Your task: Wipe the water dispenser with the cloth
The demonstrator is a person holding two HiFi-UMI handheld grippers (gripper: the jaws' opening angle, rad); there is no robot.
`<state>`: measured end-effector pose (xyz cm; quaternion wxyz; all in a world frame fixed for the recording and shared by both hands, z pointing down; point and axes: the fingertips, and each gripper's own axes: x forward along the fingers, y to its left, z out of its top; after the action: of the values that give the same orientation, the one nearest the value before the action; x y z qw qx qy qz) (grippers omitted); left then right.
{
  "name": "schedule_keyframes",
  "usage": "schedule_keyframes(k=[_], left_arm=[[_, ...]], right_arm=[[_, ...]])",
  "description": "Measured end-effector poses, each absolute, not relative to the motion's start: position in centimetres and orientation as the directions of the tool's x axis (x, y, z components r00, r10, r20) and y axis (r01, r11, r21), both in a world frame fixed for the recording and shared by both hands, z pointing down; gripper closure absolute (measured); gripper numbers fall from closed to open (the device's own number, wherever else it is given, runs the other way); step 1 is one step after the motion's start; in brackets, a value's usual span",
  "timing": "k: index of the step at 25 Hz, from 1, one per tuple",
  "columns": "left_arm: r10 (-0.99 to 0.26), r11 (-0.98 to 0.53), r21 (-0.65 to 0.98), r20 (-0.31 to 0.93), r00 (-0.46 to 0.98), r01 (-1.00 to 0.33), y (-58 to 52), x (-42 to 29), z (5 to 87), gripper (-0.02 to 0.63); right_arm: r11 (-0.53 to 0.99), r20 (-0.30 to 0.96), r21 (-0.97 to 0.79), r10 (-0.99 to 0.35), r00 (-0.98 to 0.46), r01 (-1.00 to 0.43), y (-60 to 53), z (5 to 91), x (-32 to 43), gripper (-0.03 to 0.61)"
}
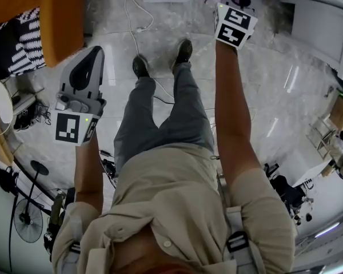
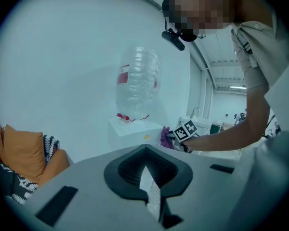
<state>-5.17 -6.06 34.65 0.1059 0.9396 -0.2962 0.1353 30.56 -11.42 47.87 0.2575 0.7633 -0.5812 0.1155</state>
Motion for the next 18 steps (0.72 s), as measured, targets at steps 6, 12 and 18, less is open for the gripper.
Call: schedule_keyframes(k=[6,12,18], left_arm=[[-0.527,-0.800,0.127,0.316,0.789,-0.586,-5.8,-4.8,34.7,0.598],[-0.562,-0.769,0.130,0.329,0.759,-0.625,-6.1,-8.1,35.7,0.598],[-0.603,-0.728,0.133,0.345,0.720,-0.673,-6.5,-12.2,36.8,0.598]], right_arm=[[-0.139,0.470,0.176,-0.858,0.207,-0.975,-12.7,48.1,25.0,0.515],[0.000,0.457,0.083,-0.889,0.038,-0.997,-16.5,48.2,13.6,0.515],[0.162,0.423,0.072,-0.898,-0.117,-0.984,-20.5,47.5,3.1,0.515]])
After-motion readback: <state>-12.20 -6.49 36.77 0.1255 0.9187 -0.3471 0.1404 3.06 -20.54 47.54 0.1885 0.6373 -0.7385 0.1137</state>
